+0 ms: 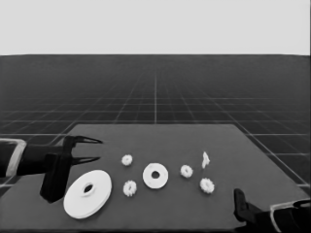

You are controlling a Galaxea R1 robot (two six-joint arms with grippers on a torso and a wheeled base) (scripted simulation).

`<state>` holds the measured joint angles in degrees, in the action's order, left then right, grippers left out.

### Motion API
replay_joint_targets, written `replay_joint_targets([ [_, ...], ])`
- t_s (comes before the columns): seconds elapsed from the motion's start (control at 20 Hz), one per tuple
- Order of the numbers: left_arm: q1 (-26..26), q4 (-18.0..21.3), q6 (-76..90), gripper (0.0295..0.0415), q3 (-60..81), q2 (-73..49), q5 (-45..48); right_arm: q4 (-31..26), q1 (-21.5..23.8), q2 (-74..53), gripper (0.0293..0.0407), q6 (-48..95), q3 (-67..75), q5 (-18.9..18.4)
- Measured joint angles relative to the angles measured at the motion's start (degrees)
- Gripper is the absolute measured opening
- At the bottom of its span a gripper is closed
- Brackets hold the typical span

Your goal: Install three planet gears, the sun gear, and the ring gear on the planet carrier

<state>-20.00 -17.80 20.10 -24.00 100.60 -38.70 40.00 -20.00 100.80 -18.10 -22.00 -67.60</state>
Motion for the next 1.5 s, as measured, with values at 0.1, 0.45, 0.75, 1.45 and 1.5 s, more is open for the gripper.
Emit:
replay_joint_targets([
  [0.1, 2.56, 2.5, -0.09, 0.0297, 2.45, -0.1, -1.69, -2.55, -1.93, 0.46, 0.0308, 0.11, 1.69, 0.77],
  [0.45, 17.54, 3.18, -76.11, 0.0389, -62.05, 51.38, -46.24, -0.09, -0.36, 0.0, 0.0385, 0.0, -0.12, 0.0],
  [0.75, 21.8, 7.7, -72.33, 0.0385, -83.48, 59.28, -43.47, -0.03, -0.32, 0.0, 0.0385, 0.0, -0.16, -0.01],
  [1.45, 27.84, 4.52, -68.37, 0.0312, -92.23, 62.71, -38.97, -0.03, -0.32, 0.0, 0.0385, 0.0, -0.16, -0.01],
  [1.5, 27.84, 4.52, -68.37, 0.0312, -92.24, 62.72, -38.96, -0.03, -0.32, 0.0, 0.0385, 0.0, -0.16, -0.01],
])
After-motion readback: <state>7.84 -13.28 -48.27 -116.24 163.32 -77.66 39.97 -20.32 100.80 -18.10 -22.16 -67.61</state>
